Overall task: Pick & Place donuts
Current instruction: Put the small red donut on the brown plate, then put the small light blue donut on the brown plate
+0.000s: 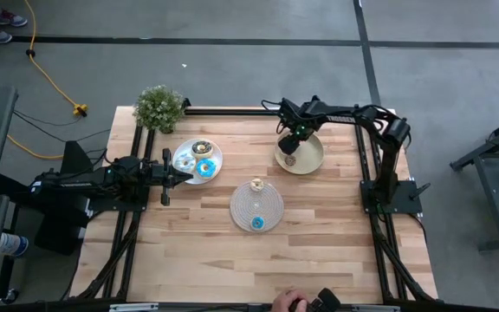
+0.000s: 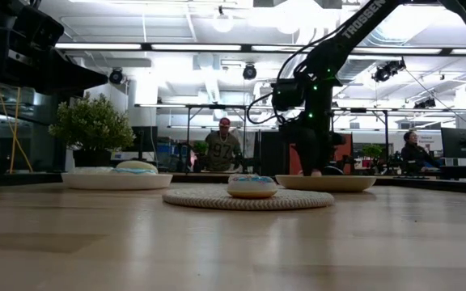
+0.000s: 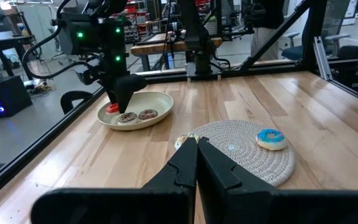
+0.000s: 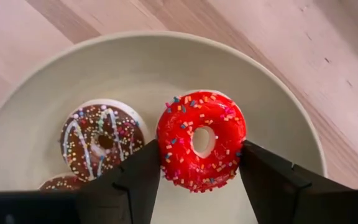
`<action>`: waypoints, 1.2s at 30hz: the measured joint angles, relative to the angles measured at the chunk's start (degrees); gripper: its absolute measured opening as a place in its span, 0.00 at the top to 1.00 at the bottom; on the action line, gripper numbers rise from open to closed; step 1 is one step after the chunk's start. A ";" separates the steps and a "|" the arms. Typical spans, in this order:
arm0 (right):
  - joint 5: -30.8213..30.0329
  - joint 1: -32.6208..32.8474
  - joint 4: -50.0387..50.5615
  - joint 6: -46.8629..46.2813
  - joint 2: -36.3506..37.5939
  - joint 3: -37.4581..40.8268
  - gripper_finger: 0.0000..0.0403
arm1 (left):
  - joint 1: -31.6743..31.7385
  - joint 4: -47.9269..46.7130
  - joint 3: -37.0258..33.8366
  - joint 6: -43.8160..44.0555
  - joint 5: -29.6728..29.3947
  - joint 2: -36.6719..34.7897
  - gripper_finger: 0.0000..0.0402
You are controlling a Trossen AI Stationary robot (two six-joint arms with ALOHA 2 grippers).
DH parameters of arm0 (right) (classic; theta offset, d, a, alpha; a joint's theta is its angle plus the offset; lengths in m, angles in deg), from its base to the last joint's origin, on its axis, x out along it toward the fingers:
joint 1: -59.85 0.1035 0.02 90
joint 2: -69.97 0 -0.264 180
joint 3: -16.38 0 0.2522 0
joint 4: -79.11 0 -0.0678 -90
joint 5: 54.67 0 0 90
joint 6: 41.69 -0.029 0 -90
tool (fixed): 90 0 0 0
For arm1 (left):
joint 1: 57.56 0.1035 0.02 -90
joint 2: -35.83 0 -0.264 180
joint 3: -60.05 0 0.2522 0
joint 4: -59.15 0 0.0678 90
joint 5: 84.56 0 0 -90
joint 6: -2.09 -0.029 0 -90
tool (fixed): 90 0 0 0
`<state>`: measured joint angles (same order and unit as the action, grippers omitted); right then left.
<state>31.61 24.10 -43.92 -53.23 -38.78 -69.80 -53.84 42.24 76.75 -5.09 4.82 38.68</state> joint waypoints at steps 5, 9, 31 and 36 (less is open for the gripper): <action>-0.50 0.00 -0.25 0.01 -0.02 0.00 0.43 | -0.01 -0.01 0.00 0.00 0.00 0.01 1.00; -0.57 0.00 -0.63 0.01 -0.02 0.00 0.37 | -0.01 0.00 0.00 0.00 0.00 0.02 1.00; -0.11 0.00 -0.16 1.70 2.56 0.00 0.33 | -0.01 0.00 0.00 0.00 0.00 0.02 1.00; -0.18 0.00 0.50 3.03 5.21 -0.02 0.33 | -0.01 -0.01 0.00 0.01 0.00 0.02 1.00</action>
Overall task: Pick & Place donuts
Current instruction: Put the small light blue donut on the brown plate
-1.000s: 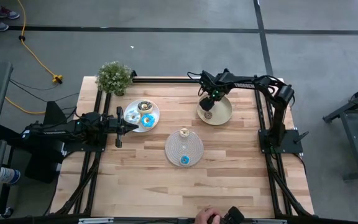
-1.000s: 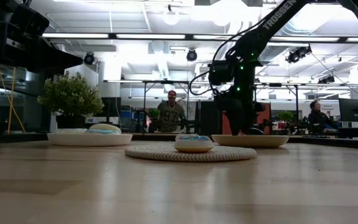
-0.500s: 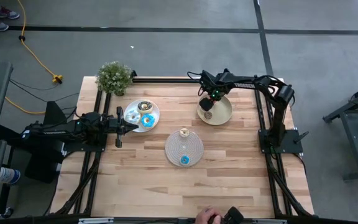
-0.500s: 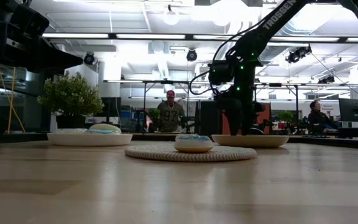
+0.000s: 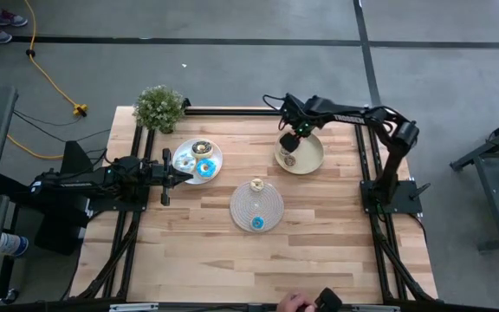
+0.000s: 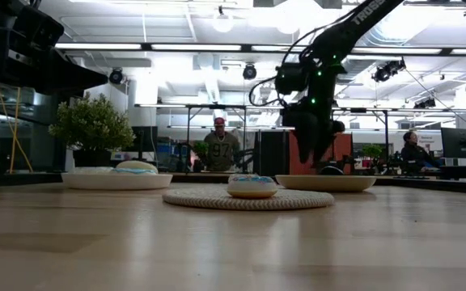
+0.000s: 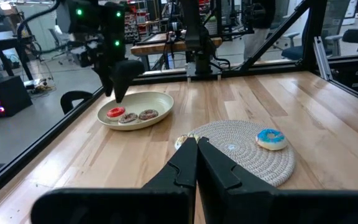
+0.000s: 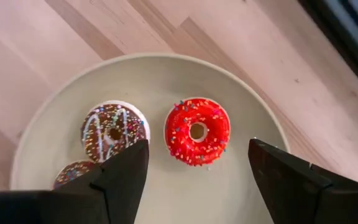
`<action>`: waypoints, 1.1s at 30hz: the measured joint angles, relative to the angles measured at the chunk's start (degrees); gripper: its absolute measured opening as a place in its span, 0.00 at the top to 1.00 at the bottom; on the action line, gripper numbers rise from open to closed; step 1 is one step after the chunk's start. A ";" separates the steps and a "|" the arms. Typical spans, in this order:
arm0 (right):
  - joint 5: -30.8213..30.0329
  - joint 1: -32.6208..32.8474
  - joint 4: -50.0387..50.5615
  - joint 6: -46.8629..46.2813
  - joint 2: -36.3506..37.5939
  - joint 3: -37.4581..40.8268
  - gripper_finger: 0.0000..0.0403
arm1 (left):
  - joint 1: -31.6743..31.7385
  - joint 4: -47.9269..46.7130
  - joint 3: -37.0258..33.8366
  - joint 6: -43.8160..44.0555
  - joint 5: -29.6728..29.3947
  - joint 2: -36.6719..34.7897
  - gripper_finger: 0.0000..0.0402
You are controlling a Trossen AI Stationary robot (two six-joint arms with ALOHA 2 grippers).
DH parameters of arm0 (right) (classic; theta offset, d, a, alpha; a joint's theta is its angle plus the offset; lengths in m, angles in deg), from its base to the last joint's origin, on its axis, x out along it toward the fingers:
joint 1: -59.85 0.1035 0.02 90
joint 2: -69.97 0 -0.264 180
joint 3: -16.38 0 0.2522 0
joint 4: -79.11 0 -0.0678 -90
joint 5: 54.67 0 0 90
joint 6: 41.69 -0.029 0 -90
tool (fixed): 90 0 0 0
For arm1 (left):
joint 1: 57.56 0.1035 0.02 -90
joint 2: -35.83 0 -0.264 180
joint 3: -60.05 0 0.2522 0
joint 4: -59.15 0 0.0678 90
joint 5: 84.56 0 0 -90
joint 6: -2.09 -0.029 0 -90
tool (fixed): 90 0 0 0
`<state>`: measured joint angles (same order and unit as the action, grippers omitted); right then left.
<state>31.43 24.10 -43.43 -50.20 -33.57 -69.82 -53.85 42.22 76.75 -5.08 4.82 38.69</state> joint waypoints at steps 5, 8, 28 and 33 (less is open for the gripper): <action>3.44 0.91 0.37 1.83 2.97 0.00 0.33 | 0.00 0.01 0.00 0.00 0.00 0.00 1.00; 6.90 1.70 0.48 3.16 4.19 0.00 0.34 | -0.01 -0.01 0.00 -0.01 0.00 -0.02 1.00; 18.24 17.04 0.57 14.05 15.05 0.00 0.34 | -0.01 0.01 0.00 -0.01 0.00 0.01 1.00; 18.24 23.95 0.56 15.22 16.32 -0.01 0.33 | 0.01 0.01 0.00 0.01 0.00 -0.02 1.00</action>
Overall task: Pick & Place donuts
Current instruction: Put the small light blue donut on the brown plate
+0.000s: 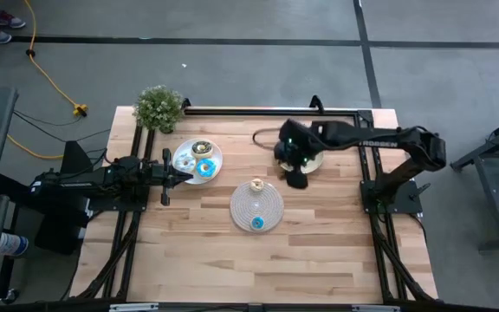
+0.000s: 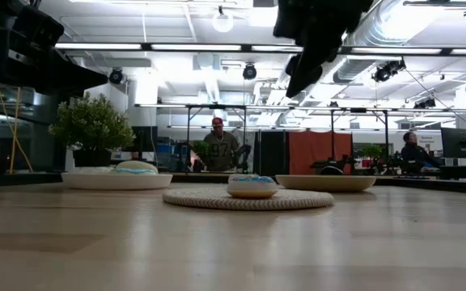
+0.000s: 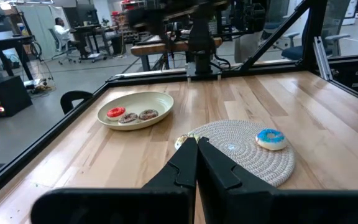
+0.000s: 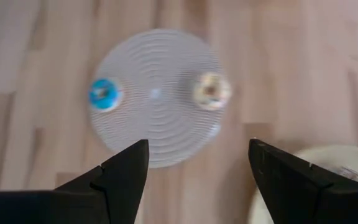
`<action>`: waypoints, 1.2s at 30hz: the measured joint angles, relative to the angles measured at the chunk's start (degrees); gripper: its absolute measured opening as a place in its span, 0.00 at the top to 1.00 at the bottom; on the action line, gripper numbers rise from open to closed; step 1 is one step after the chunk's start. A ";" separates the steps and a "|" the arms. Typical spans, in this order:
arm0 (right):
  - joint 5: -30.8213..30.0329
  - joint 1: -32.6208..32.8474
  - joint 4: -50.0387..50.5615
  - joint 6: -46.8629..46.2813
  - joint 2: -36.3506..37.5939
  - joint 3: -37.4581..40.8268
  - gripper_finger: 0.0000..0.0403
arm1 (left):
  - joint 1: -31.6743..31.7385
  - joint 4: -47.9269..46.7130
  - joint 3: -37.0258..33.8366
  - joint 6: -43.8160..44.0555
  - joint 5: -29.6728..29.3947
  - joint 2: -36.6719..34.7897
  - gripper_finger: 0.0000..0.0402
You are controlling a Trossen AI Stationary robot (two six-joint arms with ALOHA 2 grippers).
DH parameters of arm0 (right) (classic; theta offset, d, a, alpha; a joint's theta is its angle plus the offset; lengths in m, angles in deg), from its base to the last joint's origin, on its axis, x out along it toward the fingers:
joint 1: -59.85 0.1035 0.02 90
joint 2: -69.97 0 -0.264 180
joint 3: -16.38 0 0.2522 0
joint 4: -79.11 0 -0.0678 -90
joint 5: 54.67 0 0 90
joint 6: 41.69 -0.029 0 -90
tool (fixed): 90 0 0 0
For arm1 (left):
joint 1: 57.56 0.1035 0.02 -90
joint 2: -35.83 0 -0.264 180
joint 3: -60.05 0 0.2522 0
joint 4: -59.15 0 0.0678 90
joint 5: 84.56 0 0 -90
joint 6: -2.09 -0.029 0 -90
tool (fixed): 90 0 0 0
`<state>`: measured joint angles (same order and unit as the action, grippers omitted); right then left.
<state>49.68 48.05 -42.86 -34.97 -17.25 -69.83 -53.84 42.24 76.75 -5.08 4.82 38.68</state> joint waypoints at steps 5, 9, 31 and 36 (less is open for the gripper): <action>0.01 6.81 0.05 2.46 -0.30 0.01 0.34 | -0.01 -0.01 0.00 -0.01 0.00 0.02 1.00; -0.43 11.80 -0.37 6.84 -0.55 0.54 0.34 | 0.01 -0.01 0.00 -0.02 0.00 0.01 1.00; -12.50 24.62 -26.52 -0.31 -5.63 16.32 0.35 | -0.02 0.00 0.00 -0.02 0.00 0.01 1.00; -12.48 24.62 -30.96 -1.69 -10.34 14.81 0.35 | -0.02 0.00 0.00 -0.02 0.00 0.00 1.00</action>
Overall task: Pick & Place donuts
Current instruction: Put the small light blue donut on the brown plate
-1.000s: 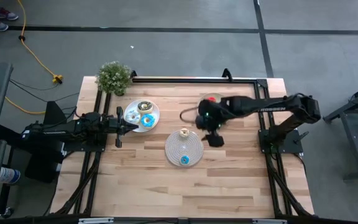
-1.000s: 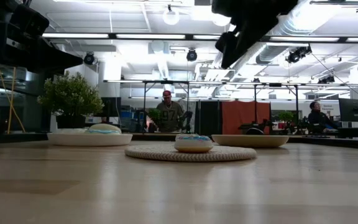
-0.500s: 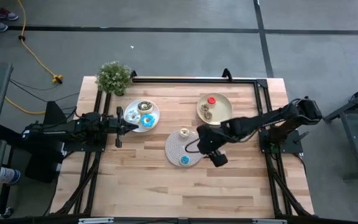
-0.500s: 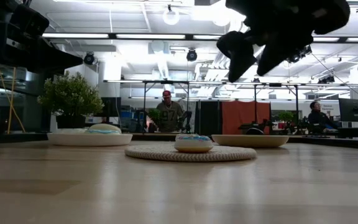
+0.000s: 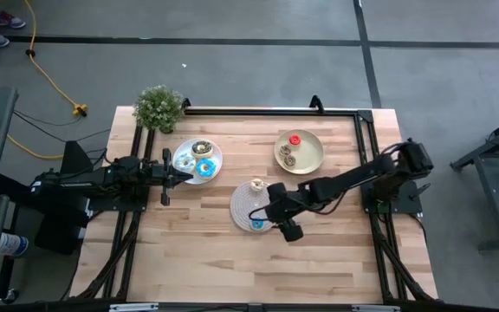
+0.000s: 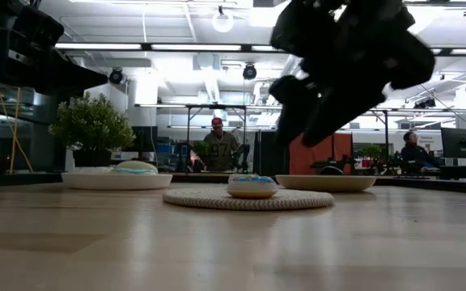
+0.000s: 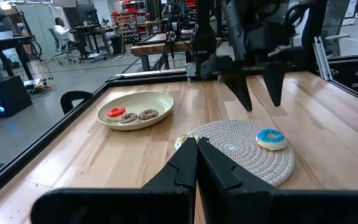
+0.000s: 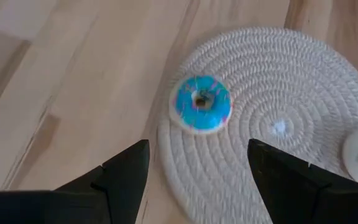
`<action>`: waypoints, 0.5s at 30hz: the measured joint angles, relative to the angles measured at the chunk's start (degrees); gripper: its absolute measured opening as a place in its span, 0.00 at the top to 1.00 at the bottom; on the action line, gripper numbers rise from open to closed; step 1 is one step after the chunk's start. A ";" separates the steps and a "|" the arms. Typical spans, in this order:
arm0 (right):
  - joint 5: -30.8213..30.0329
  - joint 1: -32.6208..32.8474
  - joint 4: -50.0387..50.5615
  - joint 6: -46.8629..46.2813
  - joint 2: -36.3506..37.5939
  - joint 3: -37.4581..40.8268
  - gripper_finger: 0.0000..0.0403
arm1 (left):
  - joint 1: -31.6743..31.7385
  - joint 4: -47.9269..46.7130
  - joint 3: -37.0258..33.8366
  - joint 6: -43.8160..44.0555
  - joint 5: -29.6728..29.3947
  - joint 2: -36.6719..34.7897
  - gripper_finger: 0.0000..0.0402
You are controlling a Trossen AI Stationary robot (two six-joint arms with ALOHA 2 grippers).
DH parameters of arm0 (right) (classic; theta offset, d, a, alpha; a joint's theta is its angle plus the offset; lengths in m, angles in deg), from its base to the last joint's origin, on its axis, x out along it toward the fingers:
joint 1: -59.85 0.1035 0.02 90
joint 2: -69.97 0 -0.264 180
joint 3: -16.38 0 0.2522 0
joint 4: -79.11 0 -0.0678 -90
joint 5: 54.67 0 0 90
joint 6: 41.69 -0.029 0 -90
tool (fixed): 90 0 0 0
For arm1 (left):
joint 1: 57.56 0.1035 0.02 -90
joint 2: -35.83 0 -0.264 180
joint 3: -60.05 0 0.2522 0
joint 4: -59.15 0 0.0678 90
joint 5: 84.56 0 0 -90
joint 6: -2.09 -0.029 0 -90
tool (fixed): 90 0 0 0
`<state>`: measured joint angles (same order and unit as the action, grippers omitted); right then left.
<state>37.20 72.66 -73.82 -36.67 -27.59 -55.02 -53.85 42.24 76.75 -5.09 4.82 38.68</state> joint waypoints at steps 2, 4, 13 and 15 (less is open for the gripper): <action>-0.03 0.10 -0.29 -0.09 -1.85 -0.76 0.35 | 0.02 0.00 0.00 0.02 0.00 0.02 1.00; -0.02 0.25 -0.22 -0.11 -3.39 -1.72 0.35 | 0.01 -0.01 0.00 0.01 0.00 0.02 1.00; -1.17 0.37 -0.70 -1.15 -7.22 -4.85 0.35 | 0.00 0.00 0.00 0.02 0.00 0.02 1.00; -2.76 0.37 -1.02 -2.25 -7.89 -5.06 0.34 | 0.02 0.00 0.01 0.00 0.00 0.02 1.00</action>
<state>34.44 73.04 -74.84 -38.92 -35.48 -60.07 -53.83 42.24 76.76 -5.09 4.82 38.70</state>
